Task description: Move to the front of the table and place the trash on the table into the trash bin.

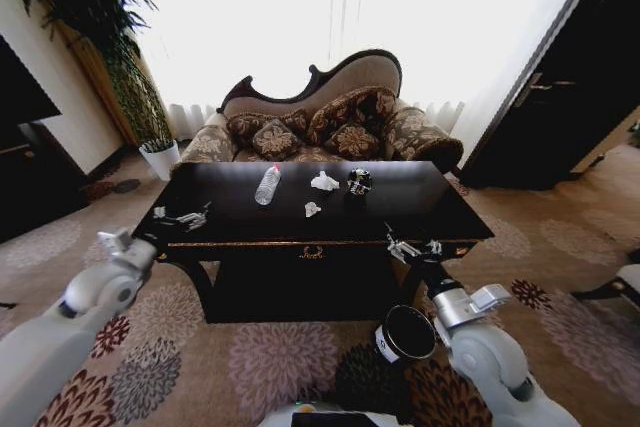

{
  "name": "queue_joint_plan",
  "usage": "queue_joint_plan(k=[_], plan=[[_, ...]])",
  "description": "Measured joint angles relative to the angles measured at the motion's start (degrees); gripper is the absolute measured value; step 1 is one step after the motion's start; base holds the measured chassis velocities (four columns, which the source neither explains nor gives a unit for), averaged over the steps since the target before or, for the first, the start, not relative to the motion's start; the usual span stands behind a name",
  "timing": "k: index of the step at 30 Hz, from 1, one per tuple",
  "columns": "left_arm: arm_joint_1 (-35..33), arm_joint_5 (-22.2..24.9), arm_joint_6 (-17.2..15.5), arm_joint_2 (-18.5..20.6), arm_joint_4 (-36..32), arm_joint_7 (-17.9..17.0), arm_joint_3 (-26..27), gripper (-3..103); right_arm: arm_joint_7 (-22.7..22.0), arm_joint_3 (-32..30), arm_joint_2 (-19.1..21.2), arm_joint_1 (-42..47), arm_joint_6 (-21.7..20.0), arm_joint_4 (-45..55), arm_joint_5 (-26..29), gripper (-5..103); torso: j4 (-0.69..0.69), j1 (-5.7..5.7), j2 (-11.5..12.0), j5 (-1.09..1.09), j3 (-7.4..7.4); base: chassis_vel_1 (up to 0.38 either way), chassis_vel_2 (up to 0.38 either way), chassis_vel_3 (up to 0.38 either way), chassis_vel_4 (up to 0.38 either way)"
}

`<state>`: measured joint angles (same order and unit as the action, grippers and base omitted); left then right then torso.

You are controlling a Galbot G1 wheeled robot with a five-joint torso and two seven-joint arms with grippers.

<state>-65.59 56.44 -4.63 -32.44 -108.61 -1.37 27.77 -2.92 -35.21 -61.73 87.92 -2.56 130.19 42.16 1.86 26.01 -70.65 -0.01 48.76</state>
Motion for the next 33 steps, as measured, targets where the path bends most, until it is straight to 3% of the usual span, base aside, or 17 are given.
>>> queue_joint_plan(k=[6, 15, 33], plan=[[8.39, 0.41, -0.05, -0.25, 3.88, 0.06, -7.81, 100, 0.05, -0.17, 0.05, -0.08, 0.00, -0.36, -0.10, 100, -0.01, 0.00, 0.00, 0.01, 0.00, 0.000, 0.000, 0.000, 0.000], [22.41, 0.52, -0.75, -4.10, 8.19, -0.80, -22.95, 100, 0.27, -0.79, -0.24, -0.07, 0.13, -0.78, -0.32, 100, 0.01, 0.00, 0.00, 0.01, 0.00, 0.000, 0.000, 0.000, 0.000], [34.62, -0.20, -0.77, -9.46, 15.89, -0.87, -36.28, 100, 0.63, -1.70, 0.18, -0.48, 0.32, -1.45, 0.19, 100, 0.00, 0.00, 0.00, 0.00, 0.00, 0.000, 0.000, 0.000, 0.000]])
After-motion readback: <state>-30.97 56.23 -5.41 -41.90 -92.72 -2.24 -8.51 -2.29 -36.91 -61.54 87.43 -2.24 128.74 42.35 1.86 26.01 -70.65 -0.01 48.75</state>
